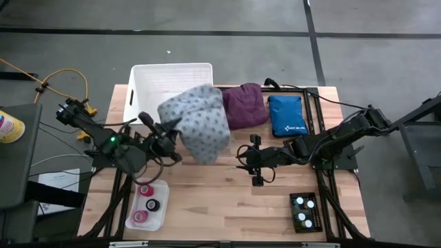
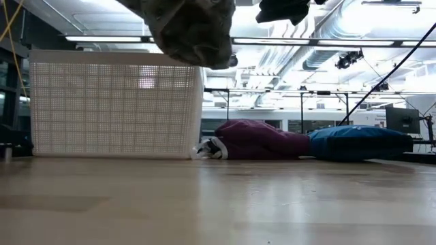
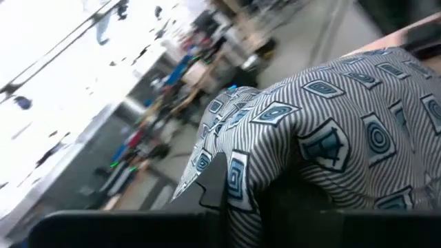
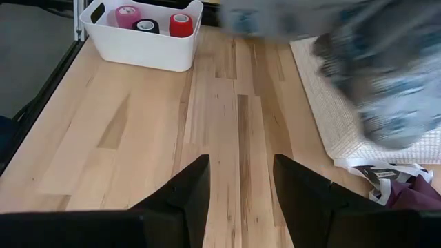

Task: Pick & place medical supplies in basket/bin
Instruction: Put the gray patterned patient gown into the top white bin

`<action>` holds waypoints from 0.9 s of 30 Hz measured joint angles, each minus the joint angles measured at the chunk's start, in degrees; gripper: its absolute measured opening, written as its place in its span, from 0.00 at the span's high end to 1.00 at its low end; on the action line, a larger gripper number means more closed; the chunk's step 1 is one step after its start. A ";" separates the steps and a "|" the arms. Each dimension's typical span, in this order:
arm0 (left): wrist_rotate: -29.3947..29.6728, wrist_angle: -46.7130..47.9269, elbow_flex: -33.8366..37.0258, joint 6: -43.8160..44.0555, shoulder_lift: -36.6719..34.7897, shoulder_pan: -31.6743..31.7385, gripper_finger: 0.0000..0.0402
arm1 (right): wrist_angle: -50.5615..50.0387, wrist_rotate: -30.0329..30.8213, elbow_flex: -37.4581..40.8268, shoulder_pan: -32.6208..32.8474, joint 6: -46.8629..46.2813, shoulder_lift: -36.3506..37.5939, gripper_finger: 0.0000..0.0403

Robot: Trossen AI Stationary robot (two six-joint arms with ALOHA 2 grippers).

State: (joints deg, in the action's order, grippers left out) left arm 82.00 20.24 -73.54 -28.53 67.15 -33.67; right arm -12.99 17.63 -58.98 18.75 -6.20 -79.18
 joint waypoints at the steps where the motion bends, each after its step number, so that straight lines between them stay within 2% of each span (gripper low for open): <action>1: 1.71 -0.59 0.01 -0.66 -0.04 0.22 0.92 | 0.00 0.00 0.00 0.02 0.01 -0.01 0.63; 5: 7.93 -1.24 0.04 -0.95 -0.14 1.57 0.92 | 0.00 0.00 0.00 0.02 0.00 0.00 0.63; 12: 8.06 -1.26 0.04 3.96 -2.38 8.81 0.92 | 0.02 0.00 0.00 0.02 0.01 0.00 0.63; 27: 7.32 -1.02 0.07 0.85 -6.11 30.59 0.92 | 0.20 0.00 0.00 0.02 -0.02 0.00 0.63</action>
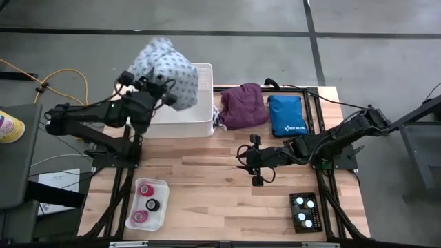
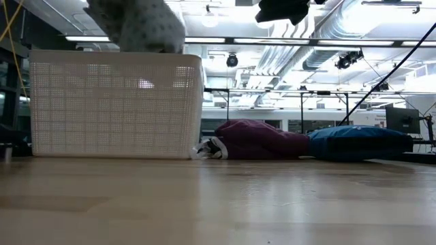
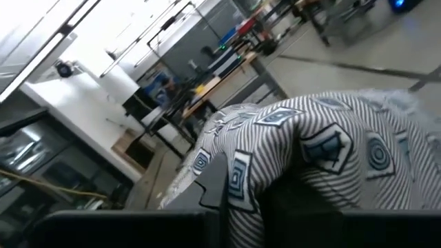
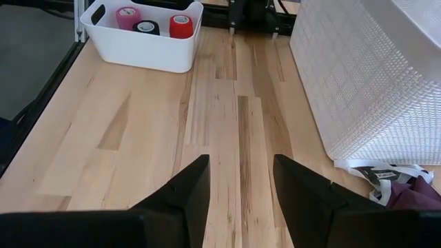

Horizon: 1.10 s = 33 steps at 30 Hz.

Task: Pick & place medical supplies in basket/bin
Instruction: Put the gray patterned patient gown into the top white bin

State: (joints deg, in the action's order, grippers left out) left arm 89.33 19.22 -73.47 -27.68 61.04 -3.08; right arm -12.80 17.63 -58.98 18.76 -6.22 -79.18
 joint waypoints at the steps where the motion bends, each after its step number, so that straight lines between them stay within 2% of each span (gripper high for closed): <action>1: -0.52 0.00 0.00 -0.43 0.00 1.07 0.92 | 0.03 0.00 0.00 -0.01 0.00 0.00 0.63; 7: -3.84 0.96 0.05 -0.60 0.31 5.04 0.92 | 0.05 -0.01 0.00 -0.01 0.01 0.00 0.63; 10: -7.31 5.41 0.10 4.57 0.51 6.67 0.92 | 0.07 0.00 0.00 -0.01 0.02 0.00 0.63; 14: -12.91 19.79 0.11 19.78 0.79 9.05 0.92 | 0.17 0.00 0.00 0.00 0.02 0.00 0.63; 17: -20.06 32.44 0.17 34.72 1.73 11.04 0.92 | 0.17 0.00 0.00 -0.01 0.02 0.00 0.63; 20: -24.41 39.76 1.09 45.09 3.78 13.20 0.92 | 0.20 0.00 0.00 -0.01 0.01 0.00 0.63; 26: -25.20 40.38 5.92 50.47 7.39 16.52 0.92 | 0.20 0.00 0.00 -0.01 0.02 0.00 0.63; 33: -29.96 40.07 7.37 53.02 10.44 19.27 0.92 | 0.20 0.00 0.00 -0.02 0.01 0.00 0.63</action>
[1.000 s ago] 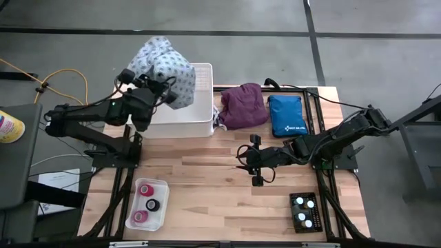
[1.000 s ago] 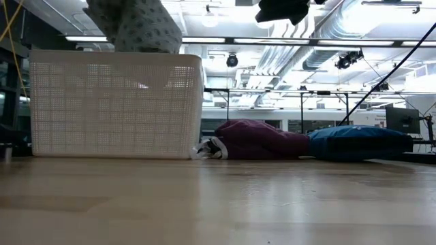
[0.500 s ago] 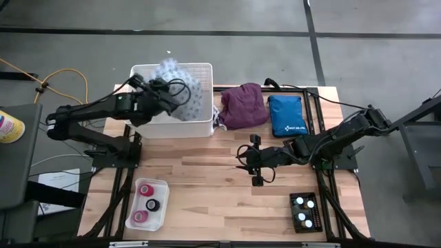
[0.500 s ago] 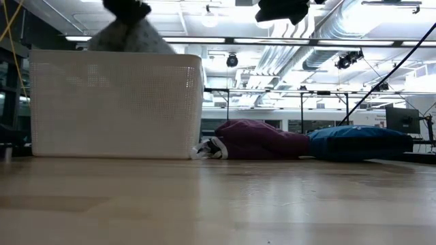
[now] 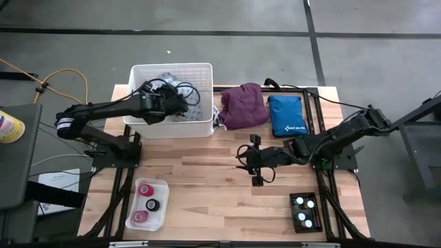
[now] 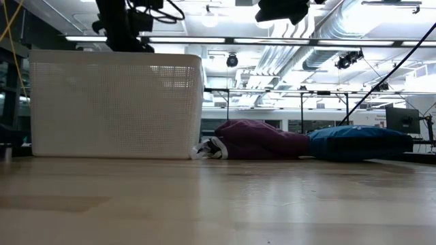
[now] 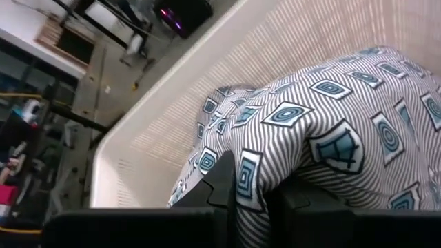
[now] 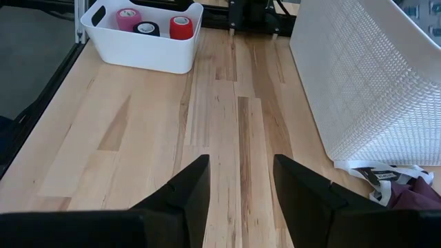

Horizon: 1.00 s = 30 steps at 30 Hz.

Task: Pick & place medical supplies in basket/bin
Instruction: Put the gray patterned patient gown into the top white bin

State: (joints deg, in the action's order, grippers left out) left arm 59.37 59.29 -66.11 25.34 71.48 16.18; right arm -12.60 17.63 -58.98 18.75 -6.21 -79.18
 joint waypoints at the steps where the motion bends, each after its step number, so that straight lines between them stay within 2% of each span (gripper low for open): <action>1: -0.89 -0.09 0.00 0.00 0.41 0.37 0.92 | 0.00 0.00 0.00 0.02 0.01 0.00 0.63; 8: -6.25 -0.20 0.00 -0.04 3.06 2.46 0.92 | 0.00 0.00 0.00 0.00 0.01 0.00 0.63; 14: -7.25 -0.18 0.00 -1.20 3.96 3.62 0.89 | -0.02 0.00 0.00 0.02 -0.01 0.00 0.63; 21: -7.32 -0.16 0.00 -1.31 3.94 3.59 0.81 | 0.00 0.00 0.00 0.01 -0.01 0.00 0.63; 30: -12.86 0.01 0.00 -2.62 3.92 3.59 0.66 | 0.00 0.00 0.00 0.00 0.00 0.00 0.63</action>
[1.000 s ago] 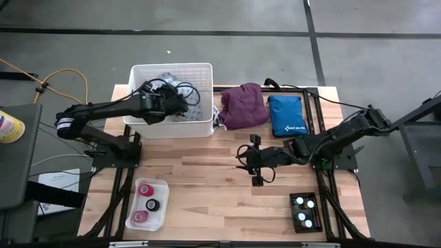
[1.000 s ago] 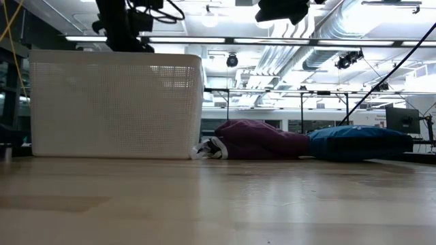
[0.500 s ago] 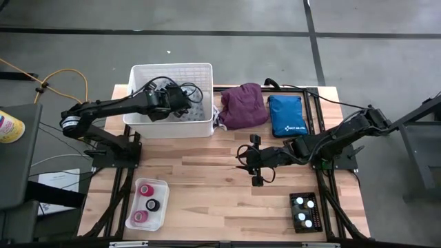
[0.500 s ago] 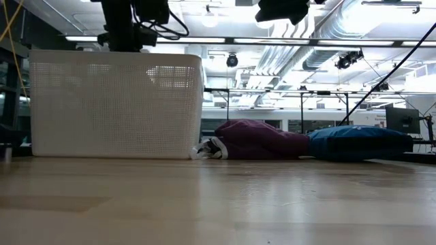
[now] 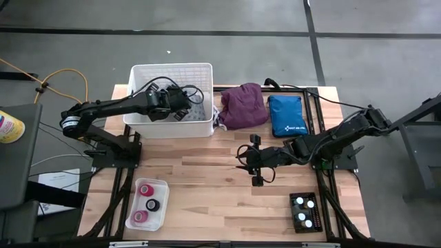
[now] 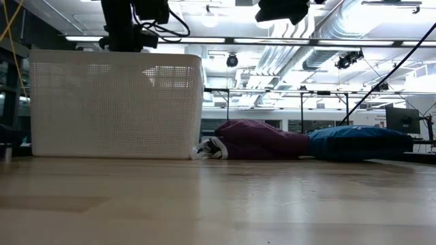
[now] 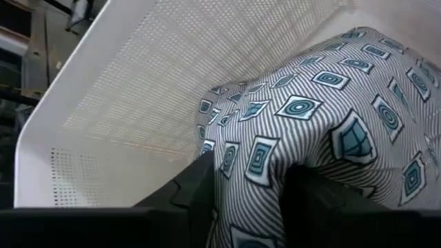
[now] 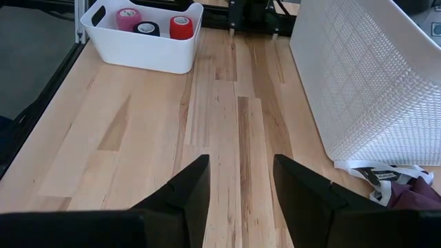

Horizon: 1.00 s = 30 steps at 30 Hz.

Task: Pick & place medical supplies in basket/bin
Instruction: Put the gray patterned patient gown into the top white bin, then put the violet patient gown into the top white bin

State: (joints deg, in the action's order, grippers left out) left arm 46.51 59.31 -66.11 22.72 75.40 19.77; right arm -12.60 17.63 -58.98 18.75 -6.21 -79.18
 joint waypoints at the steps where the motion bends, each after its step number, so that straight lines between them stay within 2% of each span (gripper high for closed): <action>1: -0.35 0.06 0.00 0.00 0.00 0.00 0.65 | 0.00 0.00 0.00 0.01 0.01 0.00 0.63; 17: -1.28 0.57 -0.30 -0.69 -0.46 -0.08 0.62 | 0.00 0.00 0.00 0.01 0.01 0.00 0.63; 30: -5.96 0.72 -2.51 -2.47 -8.30 -1.33 0.62 | -0.01 0.00 0.00 0.01 0.00 0.00 0.63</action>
State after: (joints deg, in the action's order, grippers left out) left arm 40.55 60.03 -68.62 20.25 67.09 18.44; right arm -12.61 17.63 -58.98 18.76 -6.21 -79.18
